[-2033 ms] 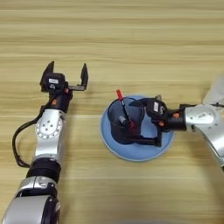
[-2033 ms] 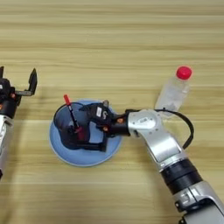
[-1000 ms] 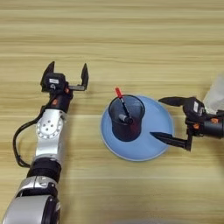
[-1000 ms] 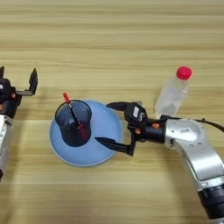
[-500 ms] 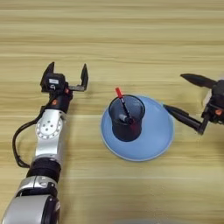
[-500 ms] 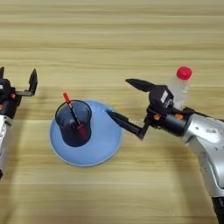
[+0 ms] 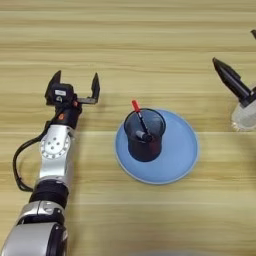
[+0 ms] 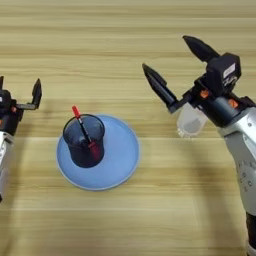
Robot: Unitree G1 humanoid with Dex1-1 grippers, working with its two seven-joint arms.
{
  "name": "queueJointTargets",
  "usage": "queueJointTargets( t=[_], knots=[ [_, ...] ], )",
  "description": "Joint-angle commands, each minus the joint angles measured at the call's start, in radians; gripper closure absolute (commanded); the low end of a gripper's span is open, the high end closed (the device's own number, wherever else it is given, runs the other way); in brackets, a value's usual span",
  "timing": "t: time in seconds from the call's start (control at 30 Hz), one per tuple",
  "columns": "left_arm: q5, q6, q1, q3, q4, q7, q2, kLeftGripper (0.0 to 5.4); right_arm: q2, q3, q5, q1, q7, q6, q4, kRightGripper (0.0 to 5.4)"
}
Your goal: Move the objects on the table
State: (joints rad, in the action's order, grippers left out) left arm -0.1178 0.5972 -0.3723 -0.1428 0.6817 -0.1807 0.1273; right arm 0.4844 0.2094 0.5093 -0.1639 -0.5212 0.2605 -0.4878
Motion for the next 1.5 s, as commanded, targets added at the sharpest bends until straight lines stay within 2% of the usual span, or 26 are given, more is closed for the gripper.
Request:
queueJointTargets(
  t=[0.03,0.2,0.37,0.43,0.73,1.03,1.23,1.3,1.37,1.5],
  knots=[
    [0.007,0.004,-0.009,0.000,-0.003,0.003,0.003,0.00,0.028,0.042,-0.006,-0.043,0.094,0.103,-0.019,0.02],
    [0.006,0.005,-0.012,-0.001,0.002,0.002,0.006,0.00,0.048,0.085,0.000,-0.053,0.184,0.229,0.001,0.02],
    [0.006,0.006,-0.017,-0.003,0.007,0.001,0.009,0.00,0.067,0.108,0.008,-0.030,0.198,0.305,0.006,0.02],
    [0.006,0.005,-0.018,-0.003,0.005,0.001,0.009,0.00,0.071,0.109,-0.007,-0.021,0.198,0.313,0.030,0.02],
    [0.006,0.003,-0.019,-0.005,0.005,0.001,0.011,0.00,0.071,0.116,-0.067,-0.021,0.166,0.254,0.218,0.02],
    [0.006,0.004,-0.019,-0.008,0.006,-0.001,0.013,0.00,0.051,0.097,-0.109,-0.030,0.135,0.187,0.348,0.02],
    [0.005,0.004,-0.017,-0.008,0.004,-0.001,0.011,0.00,0.049,0.087,-0.120,-0.030,0.124,0.173,0.366,0.97],
    [0.006,0.005,-0.017,-0.008,0.005,-0.001,0.011,0.00,0.048,0.086,-0.122,-0.031,0.122,0.170,0.373,1.03],
    [0.006,0.005,-0.017,-0.008,0.004,-0.001,0.011,0.00,0.046,0.085,-0.125,-0.031,0.120,0.168,0.378,1.58],
    [0.005,0.005,-0.016,-0.008,0.004,-0.002,0.011,0.00,0.045,0.085,-0.127,-0.031,0.116,0.165,0.381,2.07]
  ],
)
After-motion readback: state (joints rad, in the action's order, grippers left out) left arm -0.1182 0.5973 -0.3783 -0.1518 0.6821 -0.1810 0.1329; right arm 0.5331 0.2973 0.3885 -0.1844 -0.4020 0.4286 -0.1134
